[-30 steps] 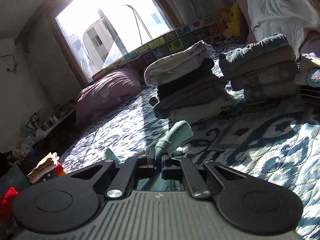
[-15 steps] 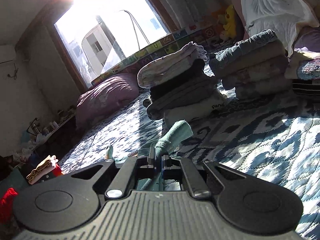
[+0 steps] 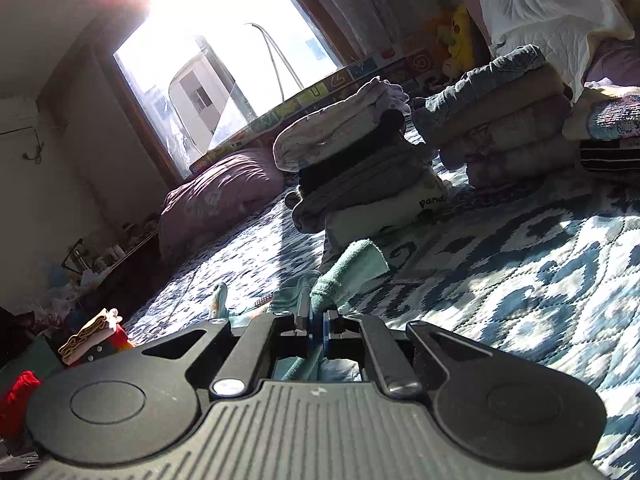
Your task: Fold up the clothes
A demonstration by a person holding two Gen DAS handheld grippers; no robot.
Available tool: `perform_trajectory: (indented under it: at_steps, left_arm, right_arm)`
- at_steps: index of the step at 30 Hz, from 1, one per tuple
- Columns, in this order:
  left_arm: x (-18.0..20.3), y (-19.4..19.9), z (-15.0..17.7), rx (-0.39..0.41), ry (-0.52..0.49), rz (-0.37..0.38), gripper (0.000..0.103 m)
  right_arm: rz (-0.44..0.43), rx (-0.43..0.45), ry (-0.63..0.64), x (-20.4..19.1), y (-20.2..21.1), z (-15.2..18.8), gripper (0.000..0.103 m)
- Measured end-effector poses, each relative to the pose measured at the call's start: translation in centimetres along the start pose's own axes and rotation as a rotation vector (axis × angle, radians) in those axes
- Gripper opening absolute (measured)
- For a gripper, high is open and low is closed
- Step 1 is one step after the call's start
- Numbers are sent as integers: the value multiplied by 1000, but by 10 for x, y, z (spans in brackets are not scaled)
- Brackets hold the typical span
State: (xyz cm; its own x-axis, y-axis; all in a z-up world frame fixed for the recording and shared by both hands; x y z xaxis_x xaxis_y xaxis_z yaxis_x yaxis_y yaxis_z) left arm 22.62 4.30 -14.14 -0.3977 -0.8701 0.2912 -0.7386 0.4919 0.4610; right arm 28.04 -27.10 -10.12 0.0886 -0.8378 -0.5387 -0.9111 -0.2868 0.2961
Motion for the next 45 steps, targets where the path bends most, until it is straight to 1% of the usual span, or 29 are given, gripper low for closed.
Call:
perform_trajectory:
  at_steps: [1, 5, 8, 9, 10, 12, 15, 16, 18, 20, 21, 24, 25, 26, 28, 30, 34, 37, 40, 43, 45]
  left_arm:
    - [4, -3, 2, -11, -12, 6, 17]
    - [23, -17, 14, -79, -80, 36, 15]
    - [34, -39, 39, -184, -210, -11, 15]
    - [37, -44, 45, -199, -256, -25, 15]
    - [39, -45, 49, -197, -283, -30, 15]
    - [38, -44, 48, -203, -278, -26, 15]
    - [35, -38, 47, -208, -257, 16, 15]
    - [32, -35, 44, -208, -223, 39, 15]
    - [26, -28, 31, -174, -156, 61, 15]
    - [16, -26, 12, -113, -90, 55, 15]
    - [9, -26, 2, -82, -58, 48, 15]
    - [-13, -40, -26, -21, 11, -12, 15]
    - [-22, -47, -36, -8, 39, -35, 15]
    - [-28, -55, -42, -5, 39, -55, 15]
    - [-37, -71, -54, -6, 27, -91, 15]
    - [-44, -92, -67, -9, -12, -118, 15]
    - [-58, -133, -93, -16, -47, -121, 15]
    - [-69, -164, -102, -44, -87, -139, 15]
    - [-72, -188, -106, -67, -128, -141, 15]
    - [-69, -213, -99, -142, -208, -165, 15]
    - [-65, -223, -93, -161, -269, -173, 15]
  right_arm:
    - [-8, 4, 7, -2, 1, 0, 6]
    - [-18, 15, 11, -3, 1, -3, 6]
    - [-12, -1, -7, 4, -6, -1, 6]
    - [-9, -9, -12, 8, -9, 2, 6]
    - [-7, -15, -16, 10, -11, 5, 6]
    - [-5, -18, -32, 17, -12, 11, 6]
    - [-10, -18, -61, 29, -12, 19, 6]
    - [-15, -18, -69, 32, -11, 21, 6]
    - [-26, -17, -83, 37, -11, 26, 6]
    - [-39, -22, -104, 42, -12, 30, 6]
    - [-42, -26, -109, 43, -13, 32, 6]
    - [-50, -37, -132, 45, -16, 35, 6]
    - [-55, -37, -140, 46, -17, 35, 6]
    - [-62, -36, -143, 46, -16, 34, 6]
    - [-78, -37, -145, 46, -14, 33, 6]
    - [-94, -53, -153, 48, -13, 34, 6]
    - [-105, -57, -130, 50, -10, 33, 6]
    - [-116, -59, -127, 52, -8, 32, 6]
    - [-123, -82, -130, 53, -10, 38, 6]
    - [-136, -98, -119, 49, -14, 41, 6]
    - [-146, -107, -114, 46, -16, 42, 6]
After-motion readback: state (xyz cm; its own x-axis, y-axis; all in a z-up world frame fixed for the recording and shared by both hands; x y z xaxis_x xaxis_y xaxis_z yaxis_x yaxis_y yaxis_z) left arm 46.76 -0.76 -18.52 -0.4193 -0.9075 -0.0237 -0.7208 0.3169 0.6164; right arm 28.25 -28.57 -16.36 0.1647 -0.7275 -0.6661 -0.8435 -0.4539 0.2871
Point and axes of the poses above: each gripper's, at about its wrist camera, not at the fingertips, and y roughly against the way its jaws point, x to its right, z to its underside, the point moved 9 cm from there along -y, roughly the way its jaws point, and after that the axes turned 1 degree about z, right-handed, at the moved point
